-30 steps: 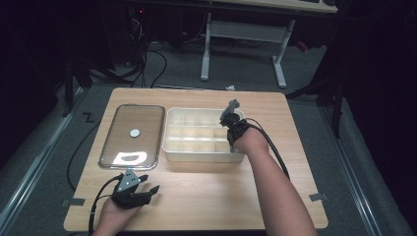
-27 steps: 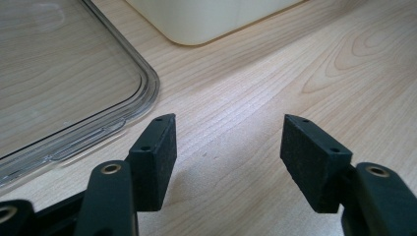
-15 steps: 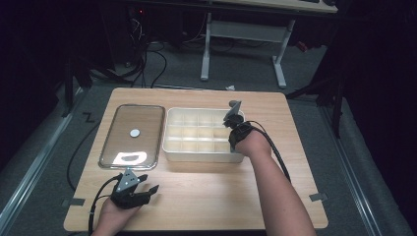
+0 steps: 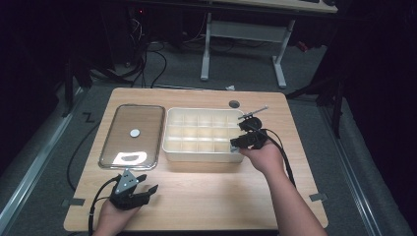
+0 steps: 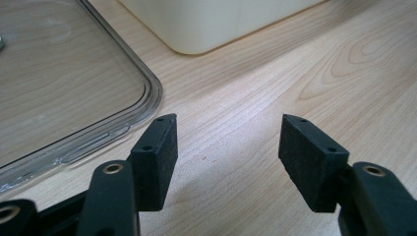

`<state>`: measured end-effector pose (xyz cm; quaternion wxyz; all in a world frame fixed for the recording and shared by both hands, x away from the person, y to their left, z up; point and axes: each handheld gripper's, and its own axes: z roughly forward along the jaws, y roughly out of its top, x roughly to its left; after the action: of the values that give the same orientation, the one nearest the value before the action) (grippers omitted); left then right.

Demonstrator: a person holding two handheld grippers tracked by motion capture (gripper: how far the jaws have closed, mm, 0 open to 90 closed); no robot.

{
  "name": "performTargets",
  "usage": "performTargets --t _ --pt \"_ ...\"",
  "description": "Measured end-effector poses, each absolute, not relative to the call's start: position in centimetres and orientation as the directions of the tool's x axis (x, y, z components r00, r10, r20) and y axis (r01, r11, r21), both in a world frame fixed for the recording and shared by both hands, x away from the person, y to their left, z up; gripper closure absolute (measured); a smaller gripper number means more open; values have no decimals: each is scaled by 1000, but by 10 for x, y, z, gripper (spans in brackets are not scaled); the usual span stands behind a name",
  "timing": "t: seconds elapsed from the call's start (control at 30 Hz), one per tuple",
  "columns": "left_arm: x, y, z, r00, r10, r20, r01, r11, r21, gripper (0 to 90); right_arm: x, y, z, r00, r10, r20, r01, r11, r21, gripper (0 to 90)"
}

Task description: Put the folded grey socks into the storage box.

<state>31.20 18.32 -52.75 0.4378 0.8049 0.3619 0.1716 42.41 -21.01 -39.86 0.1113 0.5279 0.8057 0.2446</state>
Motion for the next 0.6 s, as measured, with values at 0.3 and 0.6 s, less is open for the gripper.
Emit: performTargets --t 0.3,0.6 --pt "310 182 -528 679 733 -39 433 -356 828 401 386 -214 -411 -445 892 77 728 310 611 483" --pt "308 183 -527 677 735 -41 429 -349 833 398 347 -219 -439 -456 889 47 631 286 721 381"
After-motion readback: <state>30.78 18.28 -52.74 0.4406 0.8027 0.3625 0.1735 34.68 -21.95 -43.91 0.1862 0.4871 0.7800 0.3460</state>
